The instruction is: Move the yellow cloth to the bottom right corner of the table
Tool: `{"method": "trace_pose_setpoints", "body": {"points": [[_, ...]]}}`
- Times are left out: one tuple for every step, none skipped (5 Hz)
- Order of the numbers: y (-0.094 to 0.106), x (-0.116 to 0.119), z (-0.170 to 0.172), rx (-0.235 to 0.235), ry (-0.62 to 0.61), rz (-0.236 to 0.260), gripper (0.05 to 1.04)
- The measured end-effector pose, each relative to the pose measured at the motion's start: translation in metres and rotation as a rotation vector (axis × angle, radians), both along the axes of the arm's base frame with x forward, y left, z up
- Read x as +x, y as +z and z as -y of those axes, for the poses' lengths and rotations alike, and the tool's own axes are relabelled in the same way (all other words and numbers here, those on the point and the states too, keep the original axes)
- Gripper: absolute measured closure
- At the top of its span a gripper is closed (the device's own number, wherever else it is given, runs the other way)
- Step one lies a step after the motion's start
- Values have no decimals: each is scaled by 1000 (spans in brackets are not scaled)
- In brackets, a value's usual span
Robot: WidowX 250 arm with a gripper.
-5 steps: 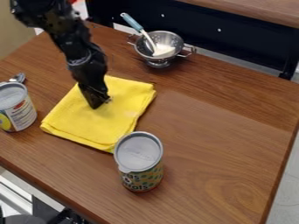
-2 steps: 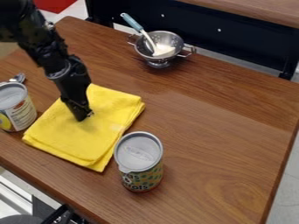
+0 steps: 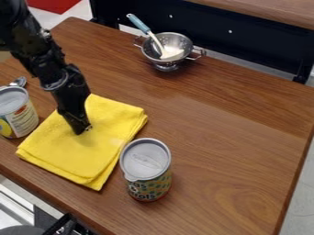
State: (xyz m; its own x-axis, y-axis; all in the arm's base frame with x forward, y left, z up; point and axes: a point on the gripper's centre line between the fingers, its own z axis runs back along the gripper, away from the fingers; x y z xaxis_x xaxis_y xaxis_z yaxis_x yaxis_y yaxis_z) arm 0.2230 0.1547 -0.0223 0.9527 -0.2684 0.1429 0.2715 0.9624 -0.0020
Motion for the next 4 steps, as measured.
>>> {"method": "trace_pose_setpoints", "body": {"points": [[1,-4,-1,-15,-4,13,1031],[1,-6,0,-26,1,-1,1031],[3,-1,2,-46,41,12,1031],[7,7,4,-52,73,7,1031]]}}
